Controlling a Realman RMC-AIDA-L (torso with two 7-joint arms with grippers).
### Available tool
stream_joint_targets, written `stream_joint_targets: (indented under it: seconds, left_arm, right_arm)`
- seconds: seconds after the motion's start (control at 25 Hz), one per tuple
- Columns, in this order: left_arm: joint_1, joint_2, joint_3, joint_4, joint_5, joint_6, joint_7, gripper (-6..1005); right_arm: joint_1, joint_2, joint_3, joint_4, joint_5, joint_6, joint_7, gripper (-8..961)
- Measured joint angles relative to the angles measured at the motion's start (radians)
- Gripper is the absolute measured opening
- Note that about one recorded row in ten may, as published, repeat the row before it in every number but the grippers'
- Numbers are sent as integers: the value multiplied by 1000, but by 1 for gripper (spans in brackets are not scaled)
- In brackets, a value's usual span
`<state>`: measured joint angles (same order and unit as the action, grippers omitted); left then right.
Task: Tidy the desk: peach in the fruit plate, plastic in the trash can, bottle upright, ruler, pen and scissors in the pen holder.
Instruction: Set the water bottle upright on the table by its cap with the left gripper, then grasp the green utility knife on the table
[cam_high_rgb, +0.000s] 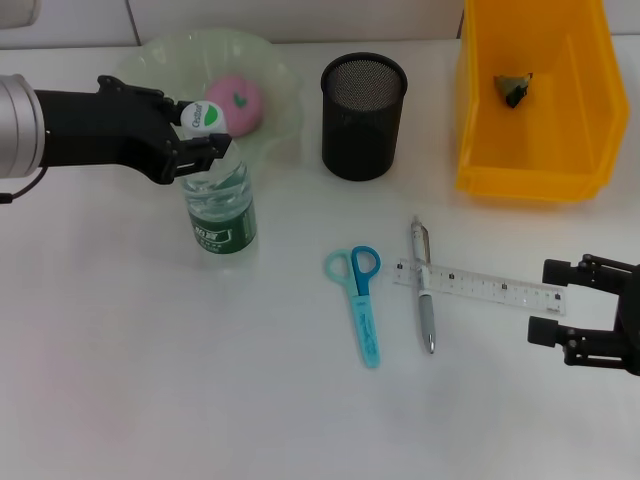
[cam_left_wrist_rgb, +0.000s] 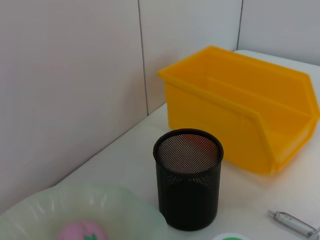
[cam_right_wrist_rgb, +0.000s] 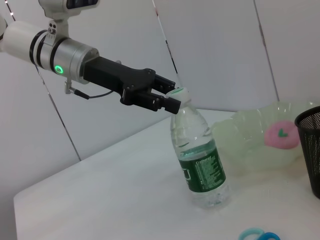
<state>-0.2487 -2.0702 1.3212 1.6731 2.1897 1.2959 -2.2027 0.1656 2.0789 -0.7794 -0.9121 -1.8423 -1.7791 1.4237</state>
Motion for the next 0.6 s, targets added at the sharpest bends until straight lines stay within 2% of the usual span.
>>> stream_joint_targets:
  seconds: [0.16, 0.28, 0.48, 0.52, 0.6]
  left_arm:
    - [-3, -1, -6, 3, -13, -5, 0, 507]
    - [-4, 0, -11, 6, -24, -5, 1, 603]
    - [9, 1, -55, 89, -60, 1, 11, 744]
    - [53, 0, -64, 144, -151, -3, 72, 766]
    - [97, 0, -63, 159, -262, -4, 151, 812]
  right_arm:
    - [1, 0, 2, -3, 0, -4, 4, 829]
    - [4, -1, 8, -4, 0, -8, 15, 828]
    - [4, -2, 16, -26, 5, -10, 43, 828]
    - [3, -2, 24, -38, 7, -12, 58, 828]
    - [2, -1, 37, -65, 9, -14, 93, 828]
